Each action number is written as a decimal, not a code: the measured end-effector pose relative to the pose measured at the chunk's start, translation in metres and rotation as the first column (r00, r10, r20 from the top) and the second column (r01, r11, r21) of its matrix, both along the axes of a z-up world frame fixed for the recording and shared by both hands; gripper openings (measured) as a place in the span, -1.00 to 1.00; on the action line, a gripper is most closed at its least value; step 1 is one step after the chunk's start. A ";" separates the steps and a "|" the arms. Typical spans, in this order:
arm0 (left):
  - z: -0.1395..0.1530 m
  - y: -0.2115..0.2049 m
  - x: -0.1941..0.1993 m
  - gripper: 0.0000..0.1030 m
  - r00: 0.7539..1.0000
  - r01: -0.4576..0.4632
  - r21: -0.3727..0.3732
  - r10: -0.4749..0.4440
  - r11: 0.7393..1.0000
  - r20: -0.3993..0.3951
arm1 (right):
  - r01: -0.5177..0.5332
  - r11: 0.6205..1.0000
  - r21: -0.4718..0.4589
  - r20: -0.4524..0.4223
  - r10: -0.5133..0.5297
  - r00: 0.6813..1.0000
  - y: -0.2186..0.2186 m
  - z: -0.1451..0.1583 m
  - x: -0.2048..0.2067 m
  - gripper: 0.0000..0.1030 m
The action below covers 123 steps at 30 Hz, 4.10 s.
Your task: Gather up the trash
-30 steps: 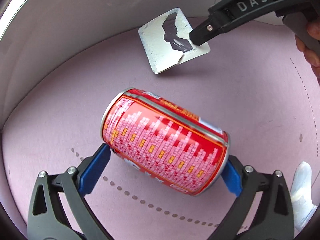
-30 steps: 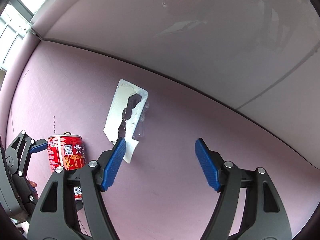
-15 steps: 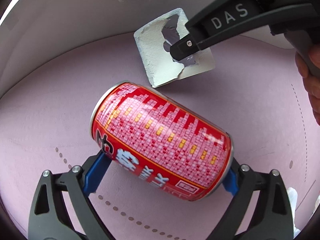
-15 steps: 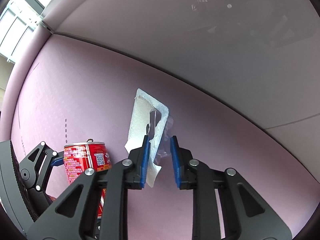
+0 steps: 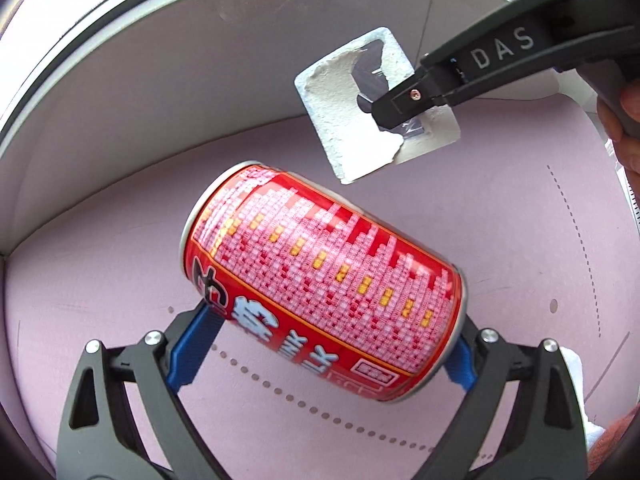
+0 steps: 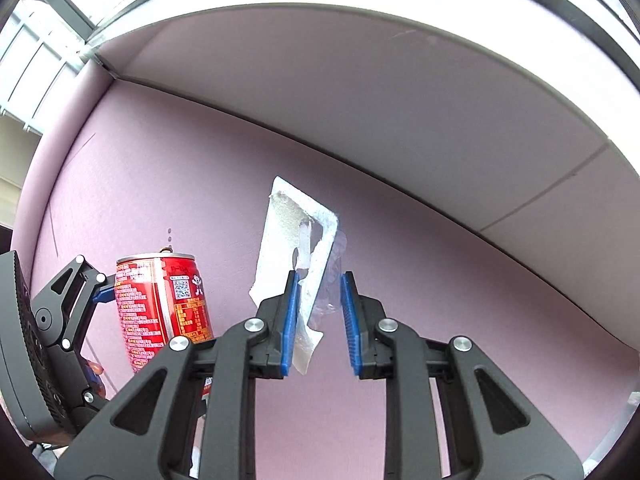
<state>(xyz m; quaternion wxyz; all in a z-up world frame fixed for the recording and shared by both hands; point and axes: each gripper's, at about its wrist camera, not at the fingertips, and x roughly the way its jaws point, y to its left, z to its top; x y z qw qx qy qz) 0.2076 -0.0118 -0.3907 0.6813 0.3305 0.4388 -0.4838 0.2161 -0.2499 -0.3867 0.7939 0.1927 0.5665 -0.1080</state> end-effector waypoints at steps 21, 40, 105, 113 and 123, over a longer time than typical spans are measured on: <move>0.343 -0.025 -0.112 0.81 0.944 0.328 -0.150 -0.316 0.933 0.099 | 0.401 0.914 -0.065 0.134 -0.390 0.911 -0.037 0.298 -0.186 -0.62; 0.408 -0.163 -0.407 0.81 0.777 0.627 -0.213 -0.623 0.750 0.092 | 0.799 0.593 -0.098 0.133 -0.788 0.601 -0.076 0.349 -0.567 -0.62; 0.452 -0.080 -0.355 0.81 0.988 0.154 -0.113 -0.151 0.982 0.034 | 0.514 0.841 -0.170 0.170 -0.488 0.856 0.000 0.417 -0.493 0.34; 0.508 0.019 -0.247 0.81 0.991 -0.037 -0.071 0.045 0.997 0.124 | 0.439 0.880 -0.181 0.183 -0.408 0.894 0.066 0.464 -0.392 0.37; 0.581 0.096 -0.182 0.81 0.962 -0.242 -0.093 0.251 0.966 0.104 | 0.262 0.932 -0.250 0.144 -0.232 0.962 0.133 0.528 -0.309 0.37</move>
